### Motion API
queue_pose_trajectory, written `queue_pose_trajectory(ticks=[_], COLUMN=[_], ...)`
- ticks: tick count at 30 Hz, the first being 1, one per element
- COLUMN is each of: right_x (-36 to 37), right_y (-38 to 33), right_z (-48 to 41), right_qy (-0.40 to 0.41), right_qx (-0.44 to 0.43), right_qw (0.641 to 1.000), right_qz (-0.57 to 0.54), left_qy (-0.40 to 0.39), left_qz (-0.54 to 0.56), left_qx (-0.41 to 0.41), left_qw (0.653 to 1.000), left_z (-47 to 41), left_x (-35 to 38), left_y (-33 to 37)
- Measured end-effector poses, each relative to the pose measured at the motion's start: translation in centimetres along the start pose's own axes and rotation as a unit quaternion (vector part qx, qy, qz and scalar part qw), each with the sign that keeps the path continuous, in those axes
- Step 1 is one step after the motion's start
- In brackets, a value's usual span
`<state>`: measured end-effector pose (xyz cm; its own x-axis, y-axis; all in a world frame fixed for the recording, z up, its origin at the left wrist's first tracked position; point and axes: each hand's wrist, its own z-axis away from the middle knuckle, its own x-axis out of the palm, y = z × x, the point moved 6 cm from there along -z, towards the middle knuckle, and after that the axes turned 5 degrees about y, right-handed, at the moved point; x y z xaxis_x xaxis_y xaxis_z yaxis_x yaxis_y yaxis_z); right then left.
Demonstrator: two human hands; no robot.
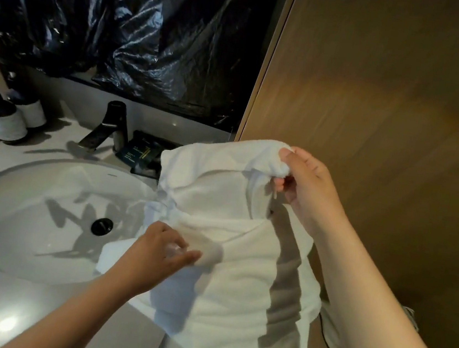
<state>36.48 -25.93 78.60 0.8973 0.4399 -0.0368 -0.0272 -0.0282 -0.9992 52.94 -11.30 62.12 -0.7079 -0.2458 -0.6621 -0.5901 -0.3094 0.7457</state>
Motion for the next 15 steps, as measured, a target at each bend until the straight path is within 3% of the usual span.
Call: queue_pose_trajectory(ticks=[4,9,13,15], right_x=[-0.4,0.5,-0.5,-1.3], right_y=[-2.5,-2.4,-0.8,-0.3], right_z=[0.2,0.0,0.8,1.3], right_qy=[0.007,-0.023,-0.009,-0.005], right_qx=[-0.02,-0.03,-0.018,-0.018], right_qw=[0.999,0.992,0.997,0.998], right_qz=[-0.048,0.123,0.074,0.052], left_qy=[-0.035,-0.026,0.03,-0.009], left_qz=[-0.036,-0.051,-0.012,0.006], left_qx=[-0.004,0.016,0.078,0.073], left_qw=[0.999,0.998,0.996,0.997], left_z=[1.0,1.0,-1.3,-2.8], left_x=[0.9,1.6,0.8,1.4], left_y=[-1.5,-1.4,1.2,2.1])
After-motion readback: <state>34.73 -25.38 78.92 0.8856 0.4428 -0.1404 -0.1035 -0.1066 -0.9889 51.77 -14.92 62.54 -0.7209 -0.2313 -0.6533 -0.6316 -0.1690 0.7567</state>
